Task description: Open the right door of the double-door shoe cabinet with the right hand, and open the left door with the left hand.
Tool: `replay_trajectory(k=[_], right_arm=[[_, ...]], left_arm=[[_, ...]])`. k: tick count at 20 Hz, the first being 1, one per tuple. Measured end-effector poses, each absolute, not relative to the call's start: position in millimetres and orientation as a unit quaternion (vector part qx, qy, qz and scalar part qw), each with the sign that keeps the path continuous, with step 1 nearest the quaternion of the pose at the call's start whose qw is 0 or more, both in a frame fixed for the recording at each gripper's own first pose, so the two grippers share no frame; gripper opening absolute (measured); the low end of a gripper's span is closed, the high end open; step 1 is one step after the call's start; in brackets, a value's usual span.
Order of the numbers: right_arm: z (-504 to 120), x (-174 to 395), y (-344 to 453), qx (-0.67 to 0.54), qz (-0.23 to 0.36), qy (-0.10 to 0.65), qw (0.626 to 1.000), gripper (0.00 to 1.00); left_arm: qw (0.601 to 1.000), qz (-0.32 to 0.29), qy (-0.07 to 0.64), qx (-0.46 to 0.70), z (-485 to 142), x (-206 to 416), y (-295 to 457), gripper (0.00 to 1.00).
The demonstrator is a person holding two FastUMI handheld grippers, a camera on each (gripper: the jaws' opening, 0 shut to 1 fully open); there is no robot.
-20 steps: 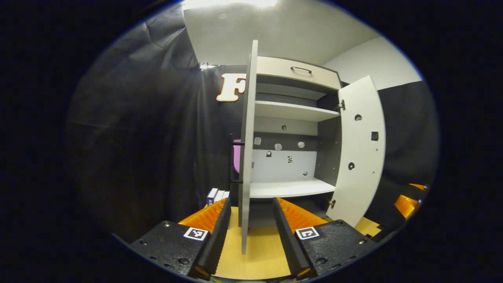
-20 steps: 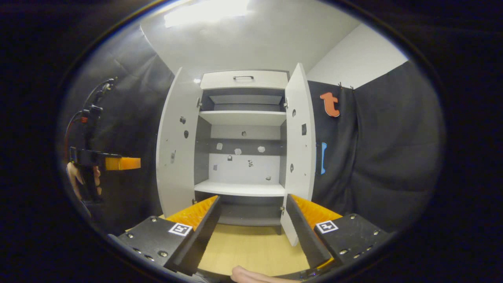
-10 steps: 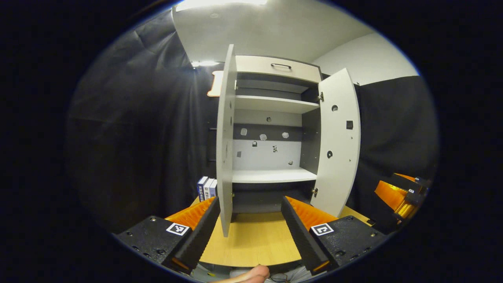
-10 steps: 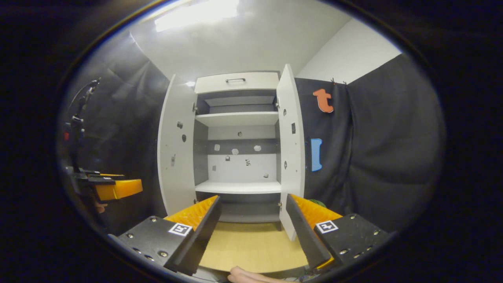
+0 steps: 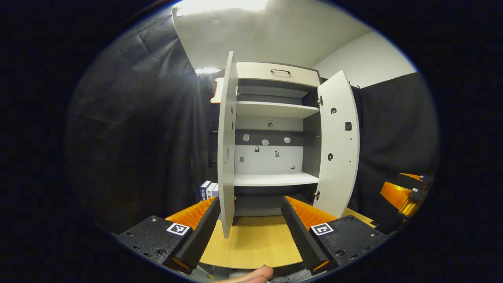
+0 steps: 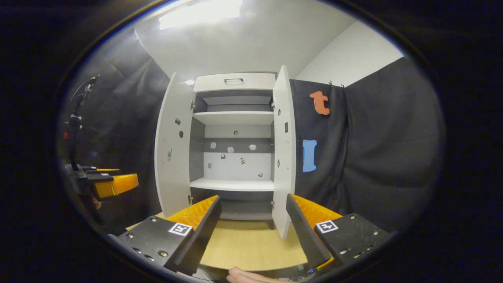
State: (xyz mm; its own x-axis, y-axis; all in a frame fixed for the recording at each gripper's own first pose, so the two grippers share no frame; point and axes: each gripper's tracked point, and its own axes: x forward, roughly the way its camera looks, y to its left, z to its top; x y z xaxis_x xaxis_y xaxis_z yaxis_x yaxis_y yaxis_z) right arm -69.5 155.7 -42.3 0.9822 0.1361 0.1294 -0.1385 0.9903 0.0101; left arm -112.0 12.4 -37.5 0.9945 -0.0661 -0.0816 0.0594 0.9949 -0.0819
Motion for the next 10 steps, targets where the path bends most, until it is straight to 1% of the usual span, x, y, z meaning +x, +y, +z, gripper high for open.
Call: replay_trajectory(k=[4,5,6,7,8,10], right_arm=[[-38,-87,165,0.0,0.082,-0.08,0.993,0.98],[-35,-91,166,0.001,0.082,-0.087,0.993,1.0],[-34,-95,168,0.001,0.081,-0.091,0.993,0.98],[-33,-100,170,-0.001,0.082,-0.094,0.992,0.94],[-33,-103,173,-0.004,0.083,-0.097,0.992,0.98],[-34,-110,172,-0.007,0.081,-0.102,0.991,0.98]], left_arm=[[0.999,-0.005,0.009,-0.044,-27,-128,29,0.96],[0.999,-0.006,0.006,-0.049,-28,-133,29,0.96],[0.998,-0.011,0.004,-0.056,-29,-136,26,0.96],[0.998,-0.018,0.003,-0.062,-30,-140,23,0.96],[0.998,-0.02,0.001,-0.066,-32,-143,24,0.96],[0.997,-0.025,-0.007,-0.073,-30,-148,23,0.96]])
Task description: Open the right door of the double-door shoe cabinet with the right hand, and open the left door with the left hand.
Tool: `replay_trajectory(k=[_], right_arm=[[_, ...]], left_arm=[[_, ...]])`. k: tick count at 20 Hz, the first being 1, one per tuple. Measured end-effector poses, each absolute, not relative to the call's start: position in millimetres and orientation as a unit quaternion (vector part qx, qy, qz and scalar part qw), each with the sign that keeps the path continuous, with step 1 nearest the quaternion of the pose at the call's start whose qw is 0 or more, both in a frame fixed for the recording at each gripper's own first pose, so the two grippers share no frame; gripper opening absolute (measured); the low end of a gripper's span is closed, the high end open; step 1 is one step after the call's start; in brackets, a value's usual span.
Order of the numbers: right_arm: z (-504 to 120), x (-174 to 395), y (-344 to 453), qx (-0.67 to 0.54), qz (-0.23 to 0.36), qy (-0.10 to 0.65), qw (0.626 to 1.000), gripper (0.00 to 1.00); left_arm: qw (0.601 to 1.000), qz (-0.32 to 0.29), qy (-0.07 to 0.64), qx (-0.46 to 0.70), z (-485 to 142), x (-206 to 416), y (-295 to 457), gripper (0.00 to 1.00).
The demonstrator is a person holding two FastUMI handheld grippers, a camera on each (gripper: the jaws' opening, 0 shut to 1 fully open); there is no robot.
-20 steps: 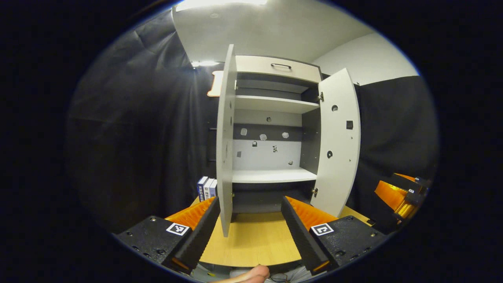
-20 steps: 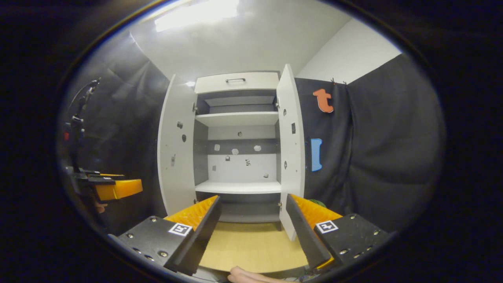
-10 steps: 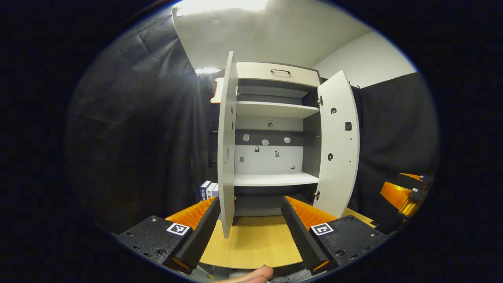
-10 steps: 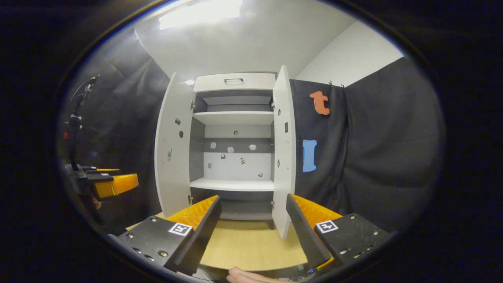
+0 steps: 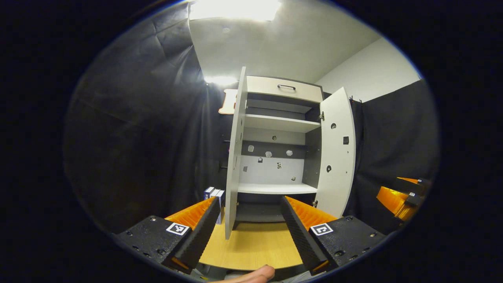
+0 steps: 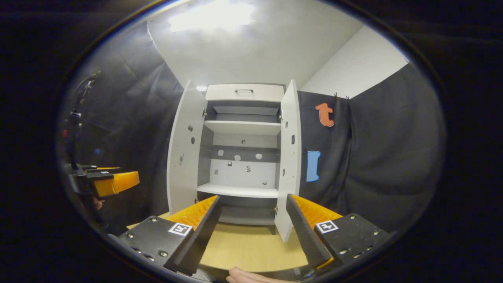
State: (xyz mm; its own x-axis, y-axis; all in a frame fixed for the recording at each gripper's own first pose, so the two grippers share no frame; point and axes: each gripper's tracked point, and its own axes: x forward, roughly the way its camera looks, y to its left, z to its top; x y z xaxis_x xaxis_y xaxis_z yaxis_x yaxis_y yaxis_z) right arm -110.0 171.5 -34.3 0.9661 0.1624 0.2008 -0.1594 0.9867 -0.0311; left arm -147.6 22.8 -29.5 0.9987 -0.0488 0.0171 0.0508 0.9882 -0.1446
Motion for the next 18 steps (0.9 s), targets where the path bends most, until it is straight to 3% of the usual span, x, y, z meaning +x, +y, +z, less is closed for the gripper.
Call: replay_trajectory(k=[6,7,8,10,16,17,18], right_arm=[[-35,-116,162,0.005,0.066,-0.111,0.992,0.98],[-35,-114,161,0.005,0.064,-0.109,0.992,0.94],[-35,-112,161,0.003,0.065,-0.106,0.992,0.98],[-39,-108,166,-0.003,0.072,-0.102,0.992,0.98],[-54,-100,171,-0.009,0.082,-0.088,0.993,0.99],[-56,-98,171,-0.01,0.082,-0.085,0.993,0.95],[-58,-96,170,-0.009,0.081,-0.083,0.993,0.99]], left_arm=[[0.998,-0.048,0.011,-0.035,-45,-150,6,0.96],[0.998,-0.049,0.014,-0.031,-48,-150,4,0.96],[0.998,-0.046,0.018,-0.03,-51,-149,5,0.99],[0.999,-0.037,0.021,-0.027,-55,-146,10,0.94],[0.999,-0.021,0.031,-0.031,-66,-139,17,0.93],[0.999,-0.02,0.034,-0.029,-68,-138,17,0.96],[0.999,-0.018,0.035,-0.027,-69,-138,16,0.93]])
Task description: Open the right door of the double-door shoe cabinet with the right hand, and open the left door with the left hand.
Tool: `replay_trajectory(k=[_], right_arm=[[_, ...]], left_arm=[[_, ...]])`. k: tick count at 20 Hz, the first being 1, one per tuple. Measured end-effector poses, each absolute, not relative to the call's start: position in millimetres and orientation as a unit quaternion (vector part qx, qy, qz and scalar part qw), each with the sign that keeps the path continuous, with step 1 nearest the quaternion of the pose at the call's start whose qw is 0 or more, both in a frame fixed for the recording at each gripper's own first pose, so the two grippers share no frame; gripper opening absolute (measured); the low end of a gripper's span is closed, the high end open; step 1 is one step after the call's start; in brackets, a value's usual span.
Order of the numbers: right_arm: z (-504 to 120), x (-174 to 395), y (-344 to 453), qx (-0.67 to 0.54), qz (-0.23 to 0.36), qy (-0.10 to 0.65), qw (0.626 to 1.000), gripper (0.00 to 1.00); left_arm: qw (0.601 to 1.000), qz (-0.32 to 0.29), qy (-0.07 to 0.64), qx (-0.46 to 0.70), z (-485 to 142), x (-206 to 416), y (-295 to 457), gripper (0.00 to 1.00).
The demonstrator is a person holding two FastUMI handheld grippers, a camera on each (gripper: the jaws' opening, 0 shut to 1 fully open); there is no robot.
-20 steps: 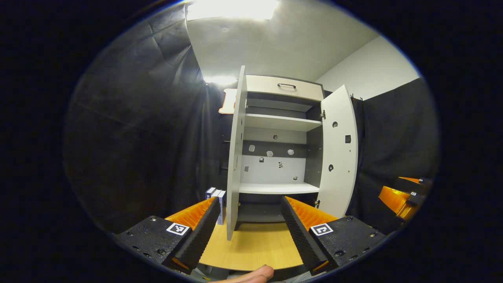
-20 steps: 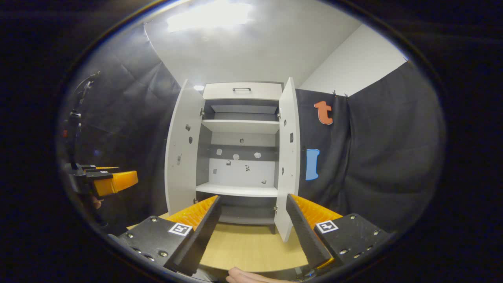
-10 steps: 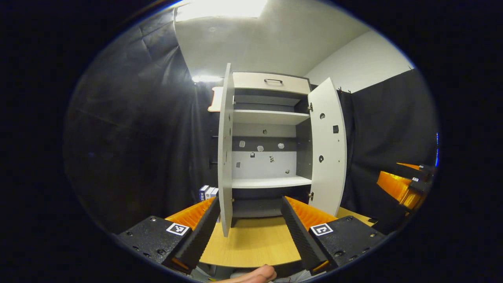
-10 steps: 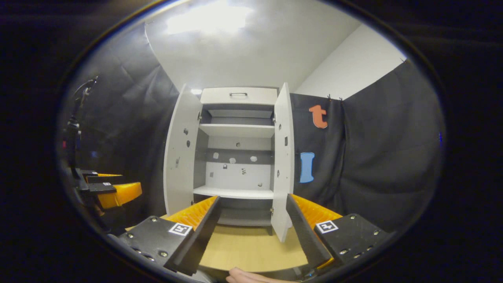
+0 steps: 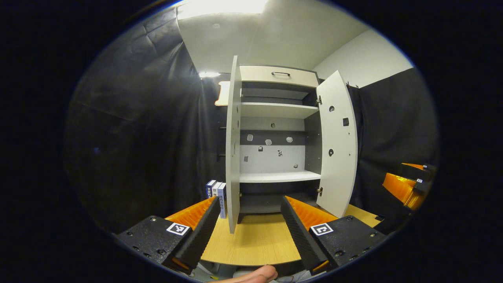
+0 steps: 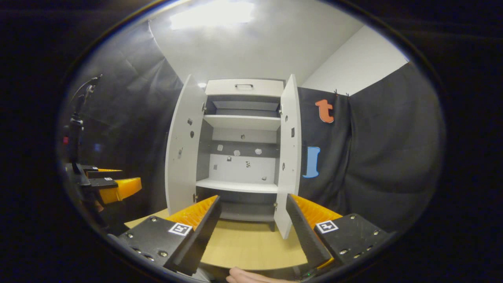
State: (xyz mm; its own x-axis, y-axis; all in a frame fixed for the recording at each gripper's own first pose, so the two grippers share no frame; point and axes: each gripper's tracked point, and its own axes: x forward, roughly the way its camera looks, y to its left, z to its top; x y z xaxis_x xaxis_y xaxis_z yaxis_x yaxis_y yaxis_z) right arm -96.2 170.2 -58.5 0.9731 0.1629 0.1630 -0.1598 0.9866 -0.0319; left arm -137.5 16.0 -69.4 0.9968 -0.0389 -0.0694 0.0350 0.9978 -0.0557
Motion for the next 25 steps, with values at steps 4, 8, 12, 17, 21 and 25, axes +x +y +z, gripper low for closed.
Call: replay_trajectory(k=[4,8,12,17,21,25], right_arm=[[-64,-90,167,-0.002,0.081,-0.079,0.994,0.99],[-66,-90,169,-0.003,0.085,-0.08,0.993,0.99],[-70,-90,170,-0.009,0.092,-0.083,0.992,0.99],[-71,-91,171,-0.01,0.095,-0.083,0.992,0.99],[-69,-91,173,-0.007,0.1,-0.088,0.991,0.98],[-70,-85,168,-0.009,0.099,-0.092,0.991,0.98]], left_arm=[[0.999,-0.021,0.035,-0.015,-72,-136,10,0.96],[0.999,-0.016,0.028,-0.022,-67,-135,10,0.93],[0.999,-0.009,0.019,-0.031,-64,-133,12,0.96],[0.999,-0.004,0.01,-0.039,-60,-135,15,0.96],[0.999,0.004,-0.003,-0.051,-55,-134,20,0.93],[0.999,-0.016,-0.005,-0.046,-55,-131,7,0.96]])
